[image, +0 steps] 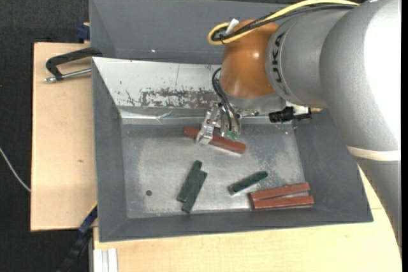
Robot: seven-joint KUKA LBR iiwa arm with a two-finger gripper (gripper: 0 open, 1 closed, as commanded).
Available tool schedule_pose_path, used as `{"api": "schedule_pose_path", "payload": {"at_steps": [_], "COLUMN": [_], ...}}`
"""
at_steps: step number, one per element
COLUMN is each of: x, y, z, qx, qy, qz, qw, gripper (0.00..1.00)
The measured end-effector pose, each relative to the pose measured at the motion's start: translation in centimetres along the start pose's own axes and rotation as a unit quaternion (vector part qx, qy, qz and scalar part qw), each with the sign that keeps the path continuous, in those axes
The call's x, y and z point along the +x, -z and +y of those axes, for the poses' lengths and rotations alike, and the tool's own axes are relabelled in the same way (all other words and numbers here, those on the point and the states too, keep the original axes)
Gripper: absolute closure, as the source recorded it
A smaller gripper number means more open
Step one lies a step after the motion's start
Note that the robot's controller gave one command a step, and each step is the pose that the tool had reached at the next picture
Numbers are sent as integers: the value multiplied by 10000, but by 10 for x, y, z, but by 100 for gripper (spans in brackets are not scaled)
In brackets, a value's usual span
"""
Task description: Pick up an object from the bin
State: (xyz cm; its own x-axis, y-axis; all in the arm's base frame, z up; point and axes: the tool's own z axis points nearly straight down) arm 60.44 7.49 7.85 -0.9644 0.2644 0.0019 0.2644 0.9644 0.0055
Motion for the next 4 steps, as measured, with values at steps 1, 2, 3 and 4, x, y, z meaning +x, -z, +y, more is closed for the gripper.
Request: {"api": "schedule_pose_path", "payload": {"at_steps": [1, 2, 3, 4], "x": [0, -2, -1, -3], "y": [0, 41, 51, 83], "z": [0, 1, 1, 3], "qx": [0, 8, 11, 8], "qy": [1, 4, 4, 8], "qz": [-2, -42, -35, -41], "qw": [10000, 10000, 10000, 10000], "gripper": [100, 100, 100, 100]}}
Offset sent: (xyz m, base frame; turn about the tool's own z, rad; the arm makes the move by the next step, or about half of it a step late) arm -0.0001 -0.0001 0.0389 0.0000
